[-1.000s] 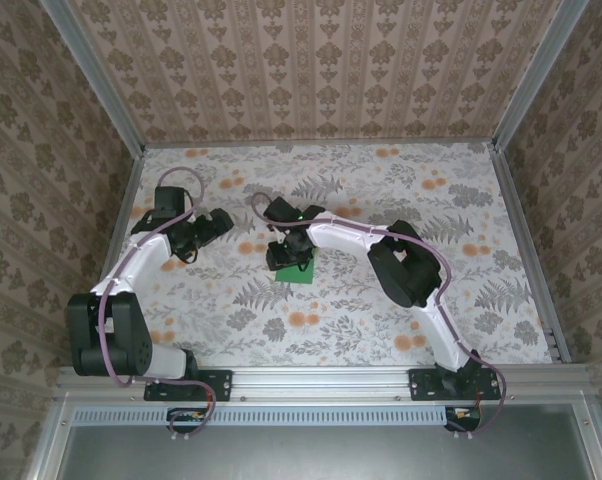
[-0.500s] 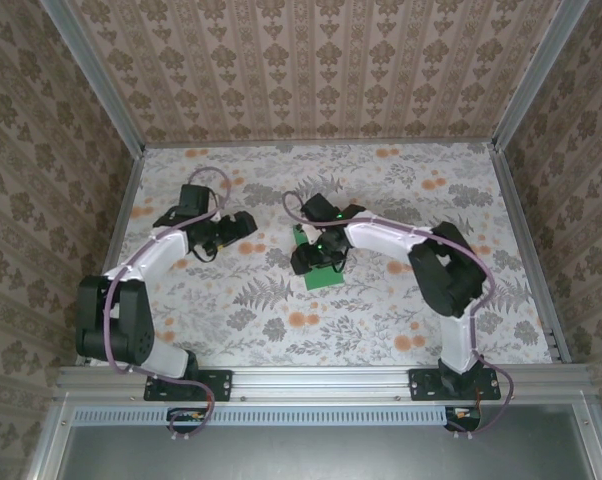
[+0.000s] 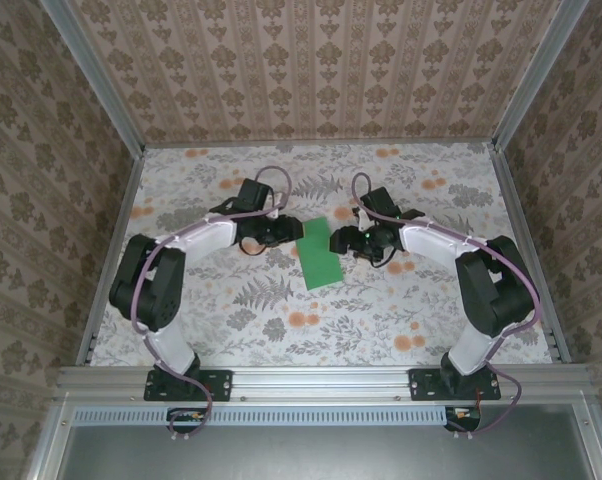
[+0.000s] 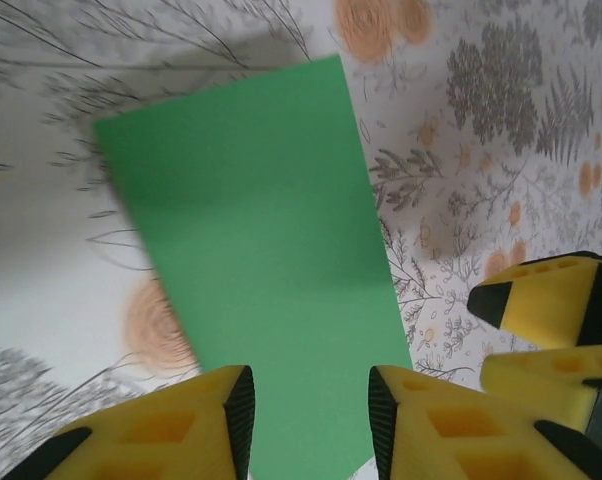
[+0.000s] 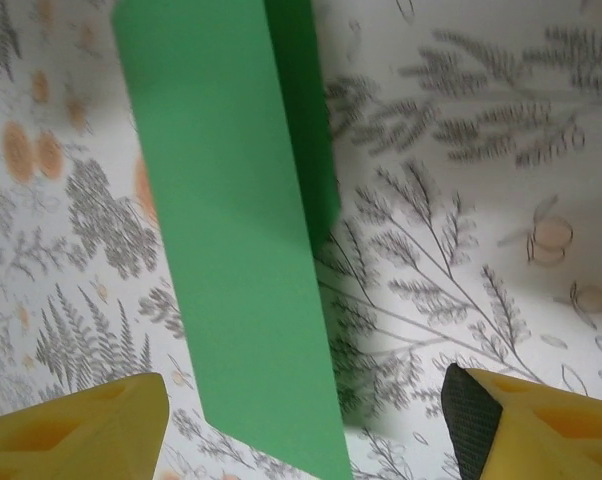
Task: Fold a paper plane with a square sheet of paper (pick it up from the middle)
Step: Third fold the triangle at the center of the table.
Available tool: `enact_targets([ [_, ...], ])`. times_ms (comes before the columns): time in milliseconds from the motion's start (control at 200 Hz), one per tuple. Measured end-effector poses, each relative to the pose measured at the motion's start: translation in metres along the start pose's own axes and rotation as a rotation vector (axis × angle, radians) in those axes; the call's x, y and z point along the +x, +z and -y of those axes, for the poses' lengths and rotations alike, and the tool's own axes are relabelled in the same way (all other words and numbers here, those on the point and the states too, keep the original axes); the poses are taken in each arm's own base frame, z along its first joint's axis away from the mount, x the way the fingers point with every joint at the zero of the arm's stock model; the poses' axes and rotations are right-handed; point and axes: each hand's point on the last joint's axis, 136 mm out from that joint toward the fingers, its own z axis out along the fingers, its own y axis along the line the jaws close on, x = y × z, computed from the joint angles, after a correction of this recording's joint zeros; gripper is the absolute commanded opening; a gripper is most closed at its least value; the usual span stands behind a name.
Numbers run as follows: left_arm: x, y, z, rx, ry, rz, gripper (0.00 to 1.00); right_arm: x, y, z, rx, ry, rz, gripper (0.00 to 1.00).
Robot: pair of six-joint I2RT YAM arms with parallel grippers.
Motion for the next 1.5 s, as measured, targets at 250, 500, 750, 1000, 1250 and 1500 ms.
enact_targets([
  [250,0.002,0.025,-0.001,0.003,-0.018,-0.047,0.31,0.024,0.005,0.009,-0.052,0.040,-0.067,0.72],
  [500,0.005,0.034,-0.009,-0.010,-0.049,-0.068,0.26,0.031,0.007,0.000,-0.117,0.053,-0.094,0.62],
  [750,0.011,0.046,-0.021,-0.033,-0.077,-0.095,0.25,0.043,0.013,-0.001,-0.169,0.073,-0.131,0.57],
  [1000,0.011,0.047,-0.022,-0.035,-0.080,-0.098,0.24,0.051,0.020,0.000,-0.194,0.095,-0.159,0.50],
  [1250,0.014,0.051,-0.027,-0.042,-0.088,-0.108,0.23,0.057,0.023,0.003,-0.202,0.121,-0.165,0.45],
  [1500,0.018,0.057,-0.033,-0.047,-0.102,-0.129,0.22,0.057,0.023,-0.001,-0.224,0.141,-0.164,0.39],
])
